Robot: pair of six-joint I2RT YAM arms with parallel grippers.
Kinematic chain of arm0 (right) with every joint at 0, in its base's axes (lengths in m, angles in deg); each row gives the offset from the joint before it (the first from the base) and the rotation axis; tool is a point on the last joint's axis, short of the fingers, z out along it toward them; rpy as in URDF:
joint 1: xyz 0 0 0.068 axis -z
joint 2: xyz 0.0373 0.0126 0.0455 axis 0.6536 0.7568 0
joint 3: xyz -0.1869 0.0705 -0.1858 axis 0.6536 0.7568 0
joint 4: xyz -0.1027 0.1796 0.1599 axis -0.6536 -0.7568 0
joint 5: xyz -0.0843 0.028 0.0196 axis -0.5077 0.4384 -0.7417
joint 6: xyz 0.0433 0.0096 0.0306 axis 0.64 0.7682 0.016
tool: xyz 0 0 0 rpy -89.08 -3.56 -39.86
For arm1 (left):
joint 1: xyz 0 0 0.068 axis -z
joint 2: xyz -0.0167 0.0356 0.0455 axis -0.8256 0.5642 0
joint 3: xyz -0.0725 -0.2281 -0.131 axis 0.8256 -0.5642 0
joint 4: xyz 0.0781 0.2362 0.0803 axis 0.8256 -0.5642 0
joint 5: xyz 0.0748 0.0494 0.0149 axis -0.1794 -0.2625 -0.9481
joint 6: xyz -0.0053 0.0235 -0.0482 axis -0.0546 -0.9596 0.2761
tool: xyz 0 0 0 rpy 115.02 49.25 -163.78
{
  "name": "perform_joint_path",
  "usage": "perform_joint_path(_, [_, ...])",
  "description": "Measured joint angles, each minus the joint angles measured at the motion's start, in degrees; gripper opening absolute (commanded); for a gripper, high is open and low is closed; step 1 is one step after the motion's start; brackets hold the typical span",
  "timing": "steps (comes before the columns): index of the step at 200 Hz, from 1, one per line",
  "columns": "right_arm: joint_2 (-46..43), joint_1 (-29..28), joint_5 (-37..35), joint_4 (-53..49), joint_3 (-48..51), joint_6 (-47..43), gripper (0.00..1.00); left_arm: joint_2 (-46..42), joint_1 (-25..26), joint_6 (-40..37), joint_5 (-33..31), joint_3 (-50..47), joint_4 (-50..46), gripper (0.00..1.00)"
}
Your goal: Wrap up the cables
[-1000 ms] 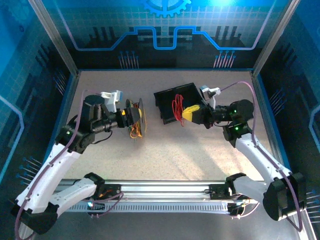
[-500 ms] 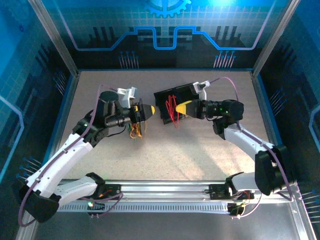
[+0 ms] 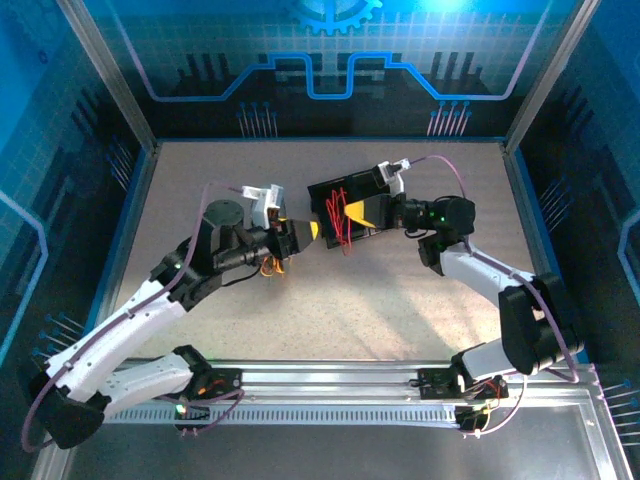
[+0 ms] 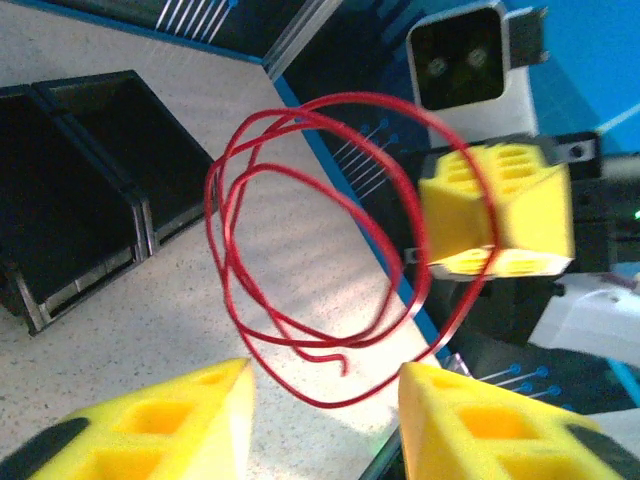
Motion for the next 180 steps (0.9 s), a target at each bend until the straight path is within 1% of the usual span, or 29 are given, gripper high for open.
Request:
perform_joint_path(21, [-0.07,-0.57,-0.15,-4.39,0.0,-4.72,0.0,0.15,0.72,-0.81,-3.5,4.66,-4.63,0.49])
perform_joint_path(41, [-1.16,-1.38,-0.37,-12.5,0.0,-11.82,0.0,2.16,0.79,-1.75,-6.47,10.64,-9.84,0.47])
perform_joint_path(63, [-4.63,-2.47,-1.22,-25.53,-0.09,-22.77,0.0,5.99,0.79,-3.19,-8.15,16.44,-14.91,0.47])
perform_joint_path(75, [-7.08,-3.43,-2.1,-34.56,-1.07,-29.9,0.0,8.37,0.79,-4.0,-8.66,18.75,-17.7,0.47])
perform_joint_path(100, [-11.61,-5.95,-4.85,-52.09,-4.74,-44.09,0.0,12.79,0.79,-4.7,-10.1,21.51,-22.84,0.46])
perform_joint_path(116, [-13.79,-7.04,-6.36,-60.0,-6.8,-50.84,0.0,14.73,0.79,-4.83,-11.04,22.03,-25.22,0.44])
perform_joint_path(144, [-15.78,-7.67,-8.13,-69.24,-8.2,-58.31,0.0,16.2,0.79,-5.25,-11.3,22.05,-27.5,0.43])
perform_joint_path(180, [-15.82,-7.85,-10.67,-77.22,-8.26,-63.6,0.0,16.02,0.98,-5.33,-11.32,22.08,-27.78,0.43])
